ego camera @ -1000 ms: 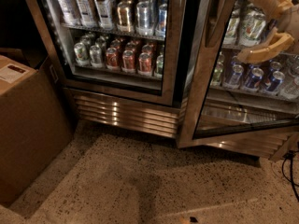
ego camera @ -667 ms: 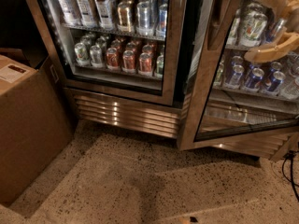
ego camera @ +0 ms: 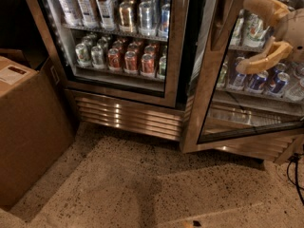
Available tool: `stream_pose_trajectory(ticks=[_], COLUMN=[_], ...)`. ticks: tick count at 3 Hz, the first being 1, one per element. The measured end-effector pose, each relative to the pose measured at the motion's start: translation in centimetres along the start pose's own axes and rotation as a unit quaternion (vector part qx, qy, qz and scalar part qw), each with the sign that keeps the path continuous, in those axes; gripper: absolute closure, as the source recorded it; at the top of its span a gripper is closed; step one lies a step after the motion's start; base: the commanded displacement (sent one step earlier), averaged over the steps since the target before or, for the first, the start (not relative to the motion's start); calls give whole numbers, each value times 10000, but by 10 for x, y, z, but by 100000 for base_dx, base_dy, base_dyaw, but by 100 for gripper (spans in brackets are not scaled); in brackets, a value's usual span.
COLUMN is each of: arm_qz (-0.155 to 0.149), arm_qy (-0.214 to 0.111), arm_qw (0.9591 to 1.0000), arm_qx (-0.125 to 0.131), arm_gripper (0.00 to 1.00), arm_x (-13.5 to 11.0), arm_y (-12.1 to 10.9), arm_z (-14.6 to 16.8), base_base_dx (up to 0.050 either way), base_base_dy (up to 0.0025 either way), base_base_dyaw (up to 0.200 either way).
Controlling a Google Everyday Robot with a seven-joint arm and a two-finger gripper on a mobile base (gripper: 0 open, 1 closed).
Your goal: Open right fridge door
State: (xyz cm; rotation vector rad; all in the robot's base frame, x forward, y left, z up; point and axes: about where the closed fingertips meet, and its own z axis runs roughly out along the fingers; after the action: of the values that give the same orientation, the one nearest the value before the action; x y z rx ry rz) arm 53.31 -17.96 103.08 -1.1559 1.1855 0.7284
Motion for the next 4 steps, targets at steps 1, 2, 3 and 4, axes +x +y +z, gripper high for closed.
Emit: stream_pose_trajectory(ticks=[1, 2, 3, 4], arm_qz=[-28, -51, -112, -112], arm_qy=[140, 211, 261, 261], arm_qw=[9995, 9987, 9979, 9979], arm_qx=[-290, -468, -588, -586], arm_gripper=[0, 0, 0, 0], arm_x=[8, 18, 21, 21], arm_y=[29, 55, 69, 70], arm_z=[11, 18, 22, 20], base_base_dx=[0, 0, 0, 0], base_base_dy=[0, 0, 0, 0], base_base_dyaw=[0, 0, 0, 0])
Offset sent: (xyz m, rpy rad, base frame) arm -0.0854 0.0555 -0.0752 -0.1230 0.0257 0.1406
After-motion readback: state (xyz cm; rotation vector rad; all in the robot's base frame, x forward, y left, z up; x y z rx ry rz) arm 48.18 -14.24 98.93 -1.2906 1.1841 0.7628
